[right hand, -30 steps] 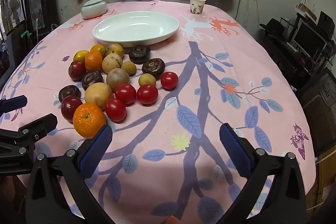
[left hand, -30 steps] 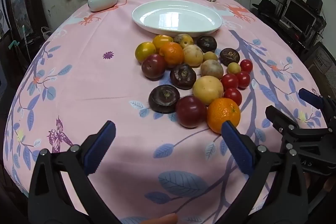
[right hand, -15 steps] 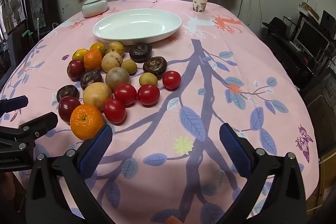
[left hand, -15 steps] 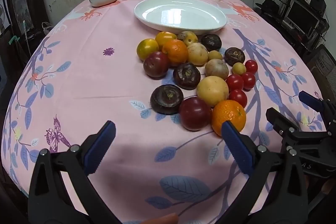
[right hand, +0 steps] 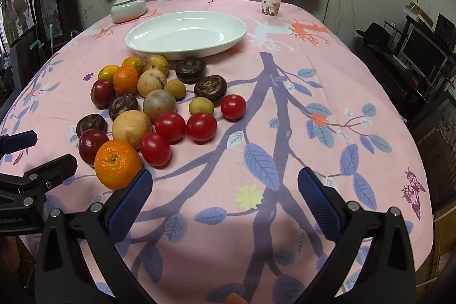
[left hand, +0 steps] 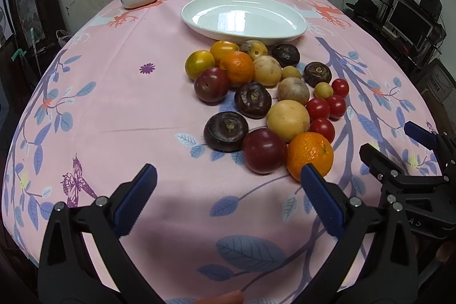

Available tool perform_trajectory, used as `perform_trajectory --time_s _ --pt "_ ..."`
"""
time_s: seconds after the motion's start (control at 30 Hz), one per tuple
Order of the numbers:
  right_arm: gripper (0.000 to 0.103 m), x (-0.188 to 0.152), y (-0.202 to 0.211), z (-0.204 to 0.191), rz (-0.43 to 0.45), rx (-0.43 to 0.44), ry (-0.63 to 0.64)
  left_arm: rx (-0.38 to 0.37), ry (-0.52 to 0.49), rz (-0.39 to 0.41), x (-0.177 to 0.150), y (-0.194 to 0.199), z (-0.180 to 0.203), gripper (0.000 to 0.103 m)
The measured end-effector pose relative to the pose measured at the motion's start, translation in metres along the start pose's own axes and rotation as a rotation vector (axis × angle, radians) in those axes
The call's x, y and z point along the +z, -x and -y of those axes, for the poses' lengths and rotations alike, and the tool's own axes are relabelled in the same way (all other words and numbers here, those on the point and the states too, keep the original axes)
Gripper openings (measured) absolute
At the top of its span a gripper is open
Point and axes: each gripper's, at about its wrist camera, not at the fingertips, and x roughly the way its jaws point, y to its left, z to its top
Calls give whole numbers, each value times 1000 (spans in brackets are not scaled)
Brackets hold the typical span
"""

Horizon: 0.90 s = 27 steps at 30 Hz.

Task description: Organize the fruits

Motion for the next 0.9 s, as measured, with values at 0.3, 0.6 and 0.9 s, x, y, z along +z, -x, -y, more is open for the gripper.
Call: perform_trajectory --time_s 0.3,0.6,0.9 --pt "102 0 -1 0 -1 1 2 2 -1 -3 0 0 0 101" --pt "102 -1 -2 -1 -5 4 3 2 0 -9 0 -1 -1 101" --pt "102 -1 -2 -1 -7 4 3 2 0 -11 0 -1 -1 101"
